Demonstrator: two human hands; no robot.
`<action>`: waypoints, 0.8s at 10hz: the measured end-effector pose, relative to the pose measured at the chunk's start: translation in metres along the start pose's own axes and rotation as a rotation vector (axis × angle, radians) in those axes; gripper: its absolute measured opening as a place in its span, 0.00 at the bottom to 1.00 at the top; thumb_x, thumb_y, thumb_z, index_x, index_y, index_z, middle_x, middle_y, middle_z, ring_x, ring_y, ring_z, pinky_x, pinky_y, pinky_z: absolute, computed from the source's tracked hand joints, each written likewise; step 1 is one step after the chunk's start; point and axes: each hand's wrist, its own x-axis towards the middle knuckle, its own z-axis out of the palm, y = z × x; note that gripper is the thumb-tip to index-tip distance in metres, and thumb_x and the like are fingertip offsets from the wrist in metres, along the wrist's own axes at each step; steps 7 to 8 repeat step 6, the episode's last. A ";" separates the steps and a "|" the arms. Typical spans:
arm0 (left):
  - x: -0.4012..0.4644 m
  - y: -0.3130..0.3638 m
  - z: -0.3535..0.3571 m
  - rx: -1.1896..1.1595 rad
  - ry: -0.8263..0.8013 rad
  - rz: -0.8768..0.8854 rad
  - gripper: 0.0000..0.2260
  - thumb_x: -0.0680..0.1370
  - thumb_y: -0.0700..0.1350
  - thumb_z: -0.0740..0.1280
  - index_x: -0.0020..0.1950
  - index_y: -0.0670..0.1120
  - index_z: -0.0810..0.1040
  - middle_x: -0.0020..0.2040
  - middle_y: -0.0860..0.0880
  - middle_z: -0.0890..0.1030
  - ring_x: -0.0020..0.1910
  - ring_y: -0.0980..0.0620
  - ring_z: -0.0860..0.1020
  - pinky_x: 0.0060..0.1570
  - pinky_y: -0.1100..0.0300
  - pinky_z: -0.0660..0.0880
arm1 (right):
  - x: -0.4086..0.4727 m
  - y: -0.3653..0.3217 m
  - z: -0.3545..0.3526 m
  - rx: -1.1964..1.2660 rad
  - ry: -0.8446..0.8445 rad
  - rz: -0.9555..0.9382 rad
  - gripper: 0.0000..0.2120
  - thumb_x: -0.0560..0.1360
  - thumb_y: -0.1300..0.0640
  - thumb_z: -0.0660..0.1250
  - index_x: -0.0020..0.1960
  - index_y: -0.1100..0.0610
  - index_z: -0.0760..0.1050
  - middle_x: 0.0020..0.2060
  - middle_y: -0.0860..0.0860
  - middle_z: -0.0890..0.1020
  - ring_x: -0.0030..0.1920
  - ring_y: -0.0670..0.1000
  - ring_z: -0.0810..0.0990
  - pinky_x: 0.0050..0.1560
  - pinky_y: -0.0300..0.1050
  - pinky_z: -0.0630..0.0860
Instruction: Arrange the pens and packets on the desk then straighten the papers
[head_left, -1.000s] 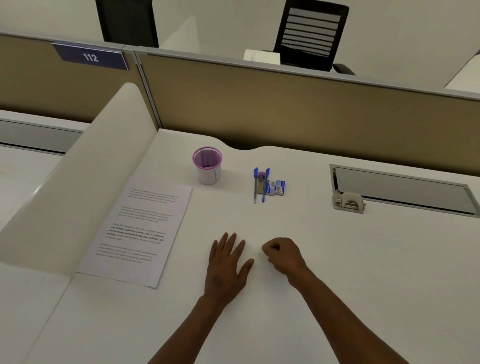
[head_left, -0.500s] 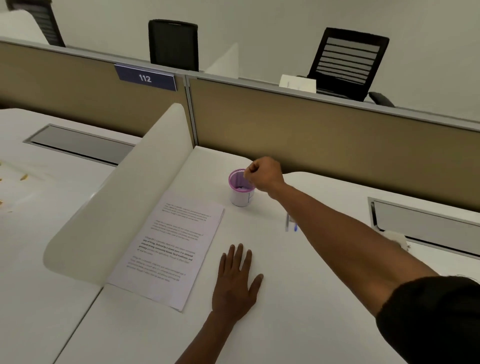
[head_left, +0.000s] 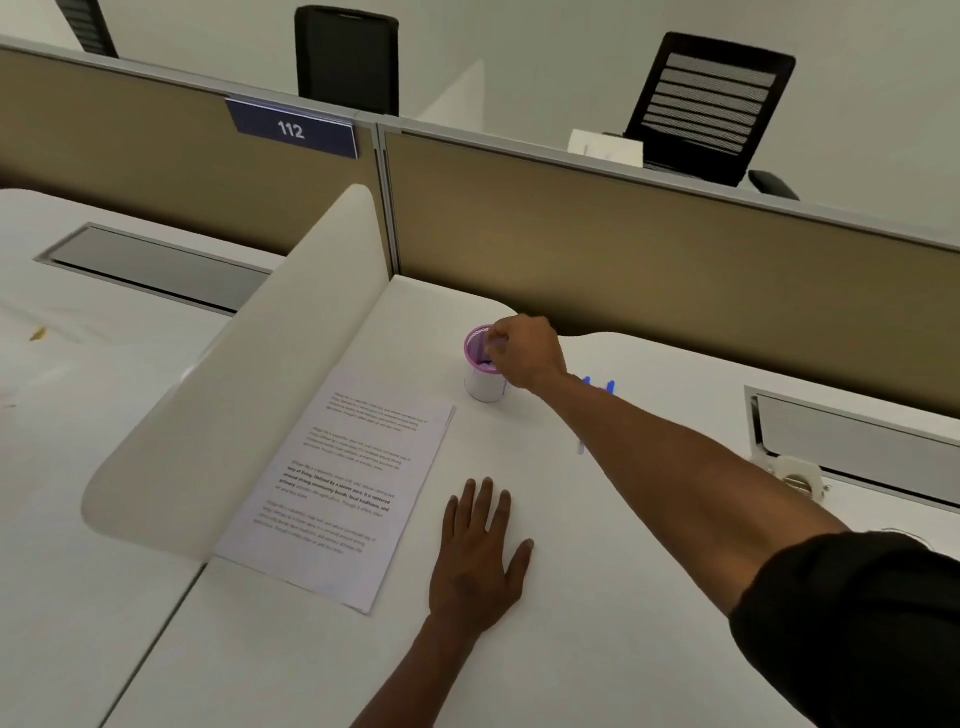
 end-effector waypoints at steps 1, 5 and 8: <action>0.000 -0.001 0.001 -0.006 0.001 -0.009 0.31 0.81 0.65 0.48 0.80 0.51 0.54 0.81 0.50 0.49 0.80 0.51 0.42 0.79 0.49 0.46 | -0.022 0.004 0.004 0.032 0.055 -0.021 0.08 0.74 0.52 0.70 0.47 0.56 0.84 0.43 0.53 0.86 0.44 0.54 0.82 0.42 0.41 0.74; -0.003 0.005 -0.014 0.004 -0.003 0.044 0.30 0.80 0.61 0.56 0.77 0.45 0.64 0.79 0.43 0.59 0.80 0.44 0.53 0.78 0.47 0.50 | -0.190 0.116 -0.024 0.028 0.148 0.312 0.21 0.72 0.34 0.68 0.40 0.52 0.78 0.36 0.46 0.82 0.40 0.49 0.80 0.44 0.43 0.73; -0.003 0.009 -0.022 0.048 -0.047 0.099 0.30 0.80 0.61 0.50 0.77 0.45 0.65 0.78 0.44 0.62 0.79 0.45 0.57 0.77 0.48 0.49 | -0.246 0.158 -0.032 -0.033 0.132 0.353 0.31 0.73 0.33 0.65 0.66 0.54 0.76 0.64 0.51 0.79 0.68 0.52 0.73 0.68 0.48 0.69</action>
